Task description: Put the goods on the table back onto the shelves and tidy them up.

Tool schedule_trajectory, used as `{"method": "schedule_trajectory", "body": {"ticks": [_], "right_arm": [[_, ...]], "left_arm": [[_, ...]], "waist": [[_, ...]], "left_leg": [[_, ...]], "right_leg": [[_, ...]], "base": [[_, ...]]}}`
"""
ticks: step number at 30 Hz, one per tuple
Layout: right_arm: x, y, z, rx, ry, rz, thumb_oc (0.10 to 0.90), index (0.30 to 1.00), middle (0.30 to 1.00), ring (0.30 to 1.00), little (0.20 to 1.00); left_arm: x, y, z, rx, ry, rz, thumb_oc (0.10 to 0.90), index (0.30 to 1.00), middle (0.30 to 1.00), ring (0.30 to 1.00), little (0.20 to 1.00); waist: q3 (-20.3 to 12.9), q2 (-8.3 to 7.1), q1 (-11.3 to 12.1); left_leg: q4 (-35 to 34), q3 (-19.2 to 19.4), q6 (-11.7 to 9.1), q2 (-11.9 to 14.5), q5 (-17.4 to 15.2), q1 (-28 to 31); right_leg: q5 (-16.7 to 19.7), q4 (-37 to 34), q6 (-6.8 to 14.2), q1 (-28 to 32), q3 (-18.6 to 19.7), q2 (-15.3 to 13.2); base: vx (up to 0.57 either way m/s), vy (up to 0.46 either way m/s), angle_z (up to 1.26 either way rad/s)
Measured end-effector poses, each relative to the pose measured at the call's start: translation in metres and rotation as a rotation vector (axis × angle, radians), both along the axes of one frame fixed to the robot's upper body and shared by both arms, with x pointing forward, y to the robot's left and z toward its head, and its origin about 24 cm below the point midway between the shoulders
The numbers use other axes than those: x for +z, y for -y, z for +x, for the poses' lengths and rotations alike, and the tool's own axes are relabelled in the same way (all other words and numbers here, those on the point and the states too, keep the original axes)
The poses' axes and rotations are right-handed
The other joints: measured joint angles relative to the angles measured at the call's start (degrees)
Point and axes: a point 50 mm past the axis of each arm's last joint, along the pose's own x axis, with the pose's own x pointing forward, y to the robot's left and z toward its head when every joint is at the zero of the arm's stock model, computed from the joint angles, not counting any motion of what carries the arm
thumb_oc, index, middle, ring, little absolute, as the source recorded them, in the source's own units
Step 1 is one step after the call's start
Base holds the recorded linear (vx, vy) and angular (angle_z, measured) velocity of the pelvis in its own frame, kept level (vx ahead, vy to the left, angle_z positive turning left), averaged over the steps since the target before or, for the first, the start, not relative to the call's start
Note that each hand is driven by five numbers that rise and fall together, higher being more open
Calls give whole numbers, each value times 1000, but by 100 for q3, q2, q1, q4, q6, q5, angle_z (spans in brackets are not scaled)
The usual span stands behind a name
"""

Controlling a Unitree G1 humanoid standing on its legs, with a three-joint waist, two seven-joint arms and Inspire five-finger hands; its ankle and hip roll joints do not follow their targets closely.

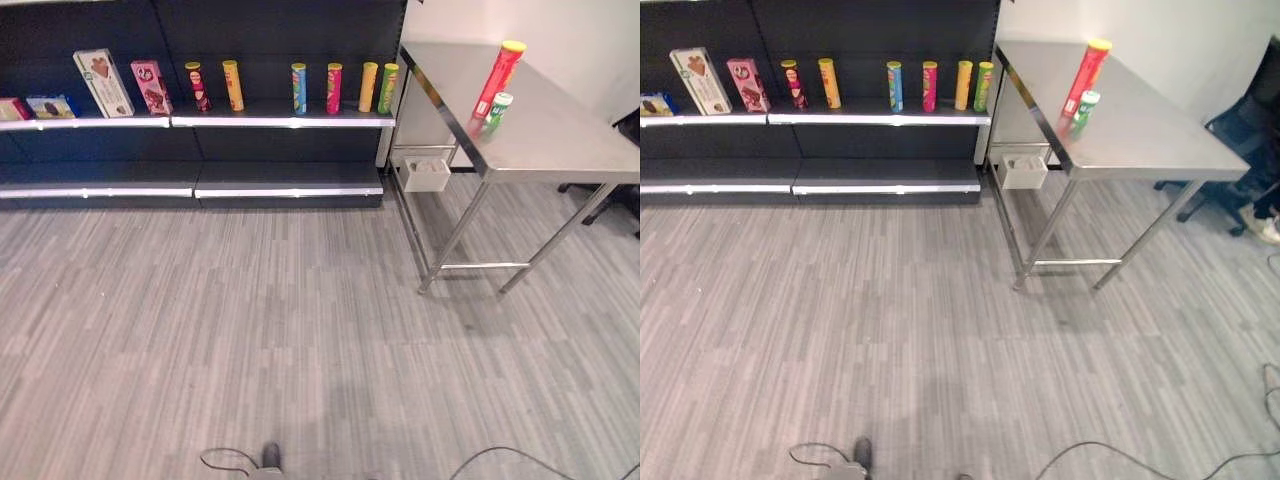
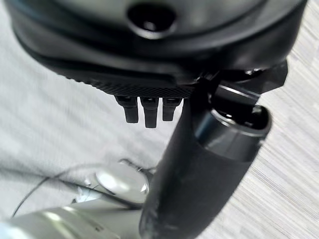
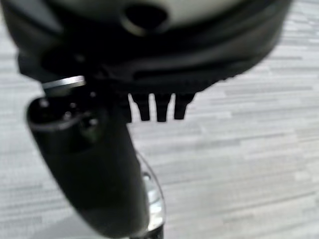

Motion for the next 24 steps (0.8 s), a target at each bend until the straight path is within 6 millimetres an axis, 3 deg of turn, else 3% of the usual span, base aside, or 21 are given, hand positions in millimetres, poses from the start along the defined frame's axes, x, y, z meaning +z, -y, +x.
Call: {"method": "schedule_trajectory", "body": {"ticks": [1,2,3,5,6,8,11,13,14,15,16,17,18,19,20,21,22,23,24], "right_arm": [[-3,-15,-8,-5,-20,39,800,900,900,900,900],[-5,-22,0,7,13,59,800,900,900,900,900],[-6,-26,7,45,30,67,800,900,900,900,900],[-3,-11,13,78,50,29,800,900,900,900,900],[-2,-8,20,88,76,23,800,900,900,900,900],[1,-3,38,106,137,3,800,900,900,900,900],[2,-4,43,74,193,10,800,900,900,900,900],[1,-11,52,55,227,28,800,900,900,900,900],[0,-14,50,45,221,37,800,900,900,900,900],[0,-14,52,45,231,39,800,900,900,900,900],[1,-15,58,48,261,41,800,900,900,900,900],[1,-15,57,41,262,41,800,900,900,900,900],[0,-13,45,21,225,35,800,900,900,900,900],[-2,-9,-1,-62,98,20,800,900,900,900,900],[-2,-9,-19,-83,36,18,800,900,900,900,900],[0,-8,-37,-98,-28,11,800,900,900,900,900],[1,-7,-43,-101,-55,7,800,900,900,900,900],[0,-4,-32,-96,-41,2,800,900,900,900,900],[0,-4,-32,-94,-35,3,800,900,900,900,900]], "left_arm": [[3,-9,6,-56,22,31,800,900,900,900,900],[6,-13,14,-74,56,50,800,900,900,900,900],[7,-14,23,-85,86,58,800,900,900,900,900],[9,-7,42,-125,138,53,800,900,900,900,900],[11,-8,48,-131,166,61,800,900,900,900,900],[14,-10,56,-142,188,76,800,900,900,900,900],[14,-12,54,-138,181,88,800,900,900,900,900],[16,-16,58,-150,182,97,800,900,900,900,900],[16,-17,58,-152,179,98,800,900,900,900,900],[16,-16,60,-169,185,93,800,900,900,900,900],[12,-16,43,-182,118,86,800,900,900,900,900],[11,-16,40,-181,106,83,800,900,900,900,900],[9,-15,32,-201,78,77,800,900,900,900,900],[6,-5,28,-267,63,57,800,900,900,900,900],[5,-1,25,-291,58,45,800,900,900,900,900],[4,1,22,-325,50,33,800,900,900,900,900],[3,2,17,-345,31,26,800,900,900,900,900],[2,-1,4,-338,-10,25,800,900,900,900,900],[2,-5,0,-335,-22,31,800,900,900,900,900]], "waist": [[-127,-197,-12],[-144,-237,12],[-153,-253,1],[-58,8,81],[-43,29,71],[149,132,-39],[232,234,-280],[397,288,-466],[427,283,-532],[511,249,-512],[604,240,-679],[613,191,-729],[640,89,-920],[511,-94,-1156],[482,-95,-1166],[436,-84,-1189],[413,-8,-1166],[394,15,-1124],[240,-12,-1215]], "left_leg": [[-270,207,254,-331,178,59],[-301,390,591,-449,252,50],[-291,431,668,-552,192,56],[-498,643,1107,-598,401,191],[-483,662,1336,-696,438,204],[-666,739,1452,-781,313,506],[-932,504,1548,-797,364,811],[-957,305,1518,-656,384,932],[-956,245,1424,-653,401,972],[-958,215,1468,-631,104,1162],[-958,159,1265,-541,-293,1461],[-972,139,1221,-545,-369,1528],[-976,-29,1234,-612,-529,1744],[-972,-553,1490,-708,-699,2126],[-986,-764,1427,-662,-828,2304],[-956,-958,1269,-602,-982,2516],[-791,-997,915,-529,-952,2605],[-495,-975,551,-590,-726,2684],[-213,-959,485,-679,-721,2625]], "right_leg": [[381,363,57,-183,31,-387],[469,376,259,-234,166,-513],[666,402,474,-300,237,-570],[739,1100,392,-722,296,-640],[847,1292,461,-857,344,-670],[939,2353,426,-1400,229,-712],[534,2159,508,-1498,215,-324],[240,1831,557,-1592,318,363],[272,1631,563,-1692,275,661],[376,1605,415,-1994,157,1064],[626,1400,319,-2344,351,1782],[718,1327,325,-2418,342,1909],[875,1058,455,-2518,369,2067],[859,1231,411,-2583,177,1761],[999,1495,315,-2566,37,1721],[1161,1590,105,-2404,-135,1757],[1152,1510,-102,-2220,-229,1845],[1161,954,-133,-1614,-207,1959],[1351,683,-228,-1383,-153,1975]], "base": [[327,218,9],[289,224,-9],[227,247,-33],[161,204,-35],[178,126,-33],[252,120,-49],[270,72,-4],[208,19,34],[500,-4,29],[570,-20,16],[741,-100,4],[641,-140,55],[787,-266,195],[485,-197,228],[558,-256,214],[320,-167,90],[409,-227,48],[248,-140,34],[259,-128,24]]}}
